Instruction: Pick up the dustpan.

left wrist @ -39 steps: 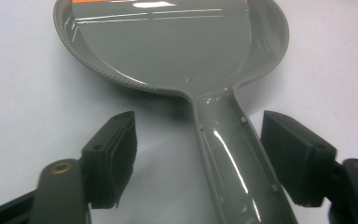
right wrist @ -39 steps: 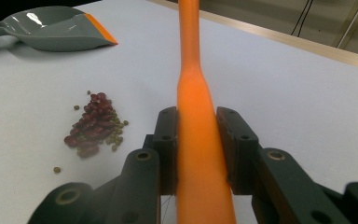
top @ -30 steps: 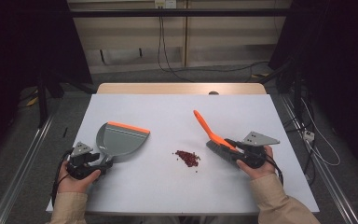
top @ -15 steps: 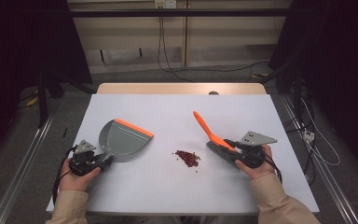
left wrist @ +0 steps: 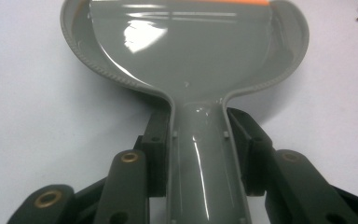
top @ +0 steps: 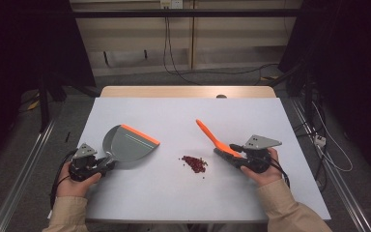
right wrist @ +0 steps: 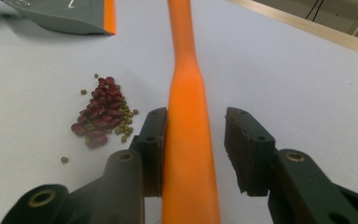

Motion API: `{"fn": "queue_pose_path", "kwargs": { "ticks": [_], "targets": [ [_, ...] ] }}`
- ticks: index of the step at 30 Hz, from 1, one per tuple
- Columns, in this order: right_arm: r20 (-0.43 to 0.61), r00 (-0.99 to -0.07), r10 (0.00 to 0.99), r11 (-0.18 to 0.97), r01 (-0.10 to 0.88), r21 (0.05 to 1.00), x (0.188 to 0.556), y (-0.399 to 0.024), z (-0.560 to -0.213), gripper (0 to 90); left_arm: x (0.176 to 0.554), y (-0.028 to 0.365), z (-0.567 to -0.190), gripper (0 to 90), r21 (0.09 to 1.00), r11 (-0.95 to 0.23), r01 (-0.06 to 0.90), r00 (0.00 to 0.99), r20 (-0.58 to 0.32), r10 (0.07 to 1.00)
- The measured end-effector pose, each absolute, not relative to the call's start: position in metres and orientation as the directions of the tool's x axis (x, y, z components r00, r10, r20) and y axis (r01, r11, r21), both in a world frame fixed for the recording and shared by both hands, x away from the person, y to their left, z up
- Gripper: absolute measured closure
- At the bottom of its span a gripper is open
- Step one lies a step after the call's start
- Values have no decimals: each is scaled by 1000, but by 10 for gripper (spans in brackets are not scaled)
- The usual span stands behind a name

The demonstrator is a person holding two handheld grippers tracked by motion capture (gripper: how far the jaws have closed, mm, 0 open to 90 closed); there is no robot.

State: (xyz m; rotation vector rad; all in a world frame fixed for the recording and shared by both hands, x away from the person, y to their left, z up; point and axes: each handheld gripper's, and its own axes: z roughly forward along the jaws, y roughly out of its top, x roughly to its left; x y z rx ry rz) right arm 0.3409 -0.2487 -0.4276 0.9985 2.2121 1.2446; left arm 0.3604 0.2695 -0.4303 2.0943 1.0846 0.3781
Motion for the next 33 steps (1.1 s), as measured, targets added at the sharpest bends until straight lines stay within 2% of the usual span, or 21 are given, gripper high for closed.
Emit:
{"fn": "queue_pose_path", "kwargs": {
  "ticks": [6,14,21,24,25,26,33],
  "targets": [
    [-12,-657,754,360,397,844,344,-248,-426,602,356,269,-424,628,738,-378,558,625,-74,777],
    [-25,-658,753,384,409,828,345,-248,-424,601,357,265,-433,625,705,-417,574,652,-85,754],
    [-21,-660,751,383,410,828,346,-248,-425,606,361,260,-436,618,673,-478,564,665,-27,747],
    [-23,-659,752,388,414,824,347,-249,-424,606,365,254,-436,552,662,-499,560,667,-3,745],
    [-26,-661,750,392,414,821,348,-249,-424,606,366,253,-437,553,655,-511,557,673,5,740],
    [-28,-661,750,395,414,820,348,-249,-424,606,367,251,-437,622,649,-525,551,683,11,730],
    [-20,-659,752,398,429,811,350,-249,-424,592,365,251,-433,633,666,-514,541,690,-1,724]
  ]
}}
